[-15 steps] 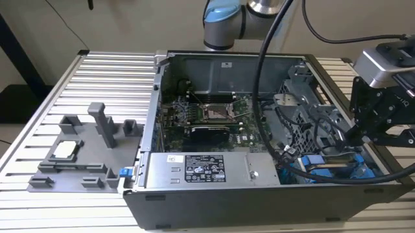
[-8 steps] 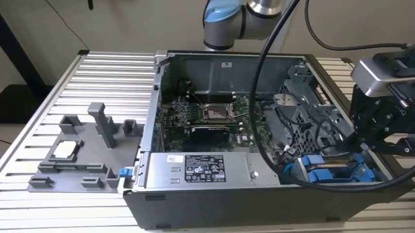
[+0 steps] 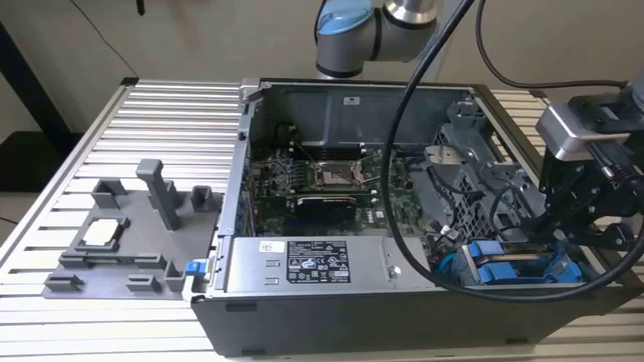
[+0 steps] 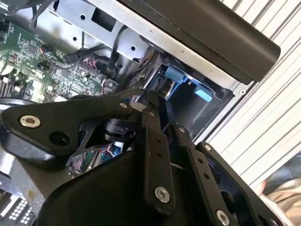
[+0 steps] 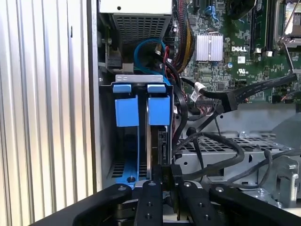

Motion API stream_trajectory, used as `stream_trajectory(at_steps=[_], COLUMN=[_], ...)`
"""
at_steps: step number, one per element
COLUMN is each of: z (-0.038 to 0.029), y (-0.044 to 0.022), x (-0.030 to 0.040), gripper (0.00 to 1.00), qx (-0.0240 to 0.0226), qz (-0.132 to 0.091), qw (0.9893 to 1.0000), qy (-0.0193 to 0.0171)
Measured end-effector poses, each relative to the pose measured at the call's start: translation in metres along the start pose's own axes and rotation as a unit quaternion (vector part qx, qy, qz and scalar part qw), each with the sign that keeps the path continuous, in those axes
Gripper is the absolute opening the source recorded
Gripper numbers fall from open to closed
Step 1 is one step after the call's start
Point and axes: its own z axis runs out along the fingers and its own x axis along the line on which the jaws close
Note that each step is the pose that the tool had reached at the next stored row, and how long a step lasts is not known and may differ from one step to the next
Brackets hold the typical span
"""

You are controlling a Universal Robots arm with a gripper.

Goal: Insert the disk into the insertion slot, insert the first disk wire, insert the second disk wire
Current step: 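Insert the first disk wire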

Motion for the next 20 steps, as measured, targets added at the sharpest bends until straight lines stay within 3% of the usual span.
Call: stream_trajectory(at_steps=[20], z=[0.0103], y=[-0.0010], x=[-0.0023], gripper=[0.19], qx=[0.0003], qz=[0.004], qw=[1.0000], qy=[0.0002])
